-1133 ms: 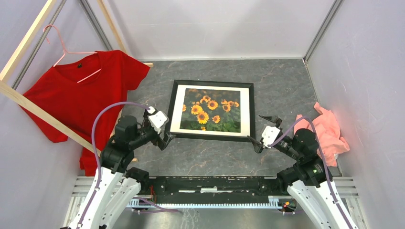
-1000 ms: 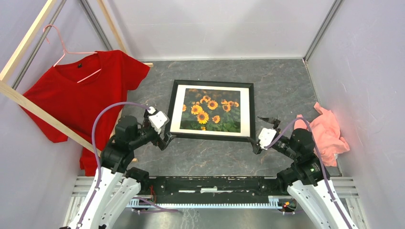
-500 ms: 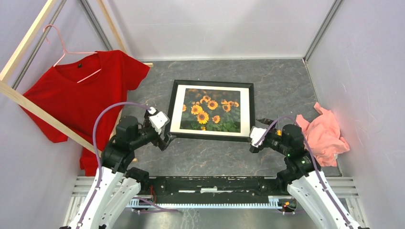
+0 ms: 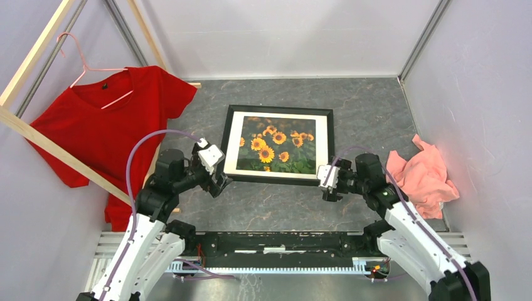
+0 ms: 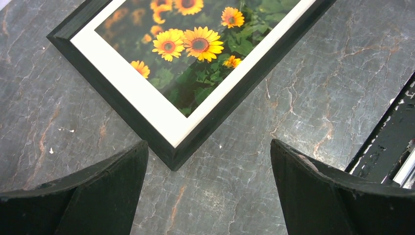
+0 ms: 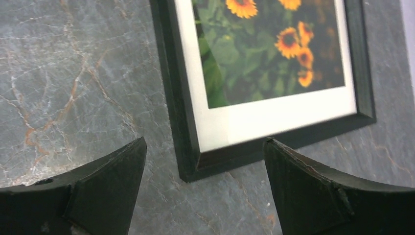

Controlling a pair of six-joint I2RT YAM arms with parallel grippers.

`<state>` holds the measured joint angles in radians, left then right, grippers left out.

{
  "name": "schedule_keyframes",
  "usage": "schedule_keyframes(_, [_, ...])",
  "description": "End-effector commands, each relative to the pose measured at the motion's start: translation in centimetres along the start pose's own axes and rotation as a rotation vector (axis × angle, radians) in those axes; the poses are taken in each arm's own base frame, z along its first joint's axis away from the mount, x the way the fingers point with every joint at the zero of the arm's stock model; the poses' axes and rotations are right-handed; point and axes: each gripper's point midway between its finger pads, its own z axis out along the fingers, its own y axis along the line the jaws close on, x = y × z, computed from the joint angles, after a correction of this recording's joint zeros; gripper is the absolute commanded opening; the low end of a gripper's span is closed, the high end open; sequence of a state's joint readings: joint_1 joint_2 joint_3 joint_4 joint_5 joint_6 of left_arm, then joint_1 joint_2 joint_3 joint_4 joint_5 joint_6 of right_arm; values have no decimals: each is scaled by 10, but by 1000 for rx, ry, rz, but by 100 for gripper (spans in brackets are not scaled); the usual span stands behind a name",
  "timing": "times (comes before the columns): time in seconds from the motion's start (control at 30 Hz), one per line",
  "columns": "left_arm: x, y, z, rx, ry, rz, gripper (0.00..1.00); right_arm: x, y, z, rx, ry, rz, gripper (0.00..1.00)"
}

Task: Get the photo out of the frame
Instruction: Turn over the photo frame at the center of the board.

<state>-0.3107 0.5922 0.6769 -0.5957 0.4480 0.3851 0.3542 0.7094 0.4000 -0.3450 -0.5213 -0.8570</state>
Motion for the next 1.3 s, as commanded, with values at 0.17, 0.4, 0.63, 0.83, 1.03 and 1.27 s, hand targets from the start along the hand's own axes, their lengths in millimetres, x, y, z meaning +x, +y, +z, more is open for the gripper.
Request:
schedule_keyframes(0.17, [-15,1,-1,8,-53,18,100,-14,-9,36,-191,161,-142,92])
schedule_keyframes(0.4, [-16,1,-6,-19,-79,30,100,-12,6,59,-284,170,-123,83])
schedule_keyframes(0.63, [-14,5,-6,-33,-71,21,100,-2,26,68,-336,176,-86,74])
schedule_keyframes(0.83, [-14,6,-7,-43,-73,21,100,9,32,73,-349,214,-44,70])
schedule_keyframes(1.03, [-14,6,-6,-38,-71,20,100,14,23,79,-290,243,-14,70])
schedule_keyframes(1.27, [-13,4,-4,-23,-64,21,100,22,27,80,-311,272,-1,68])
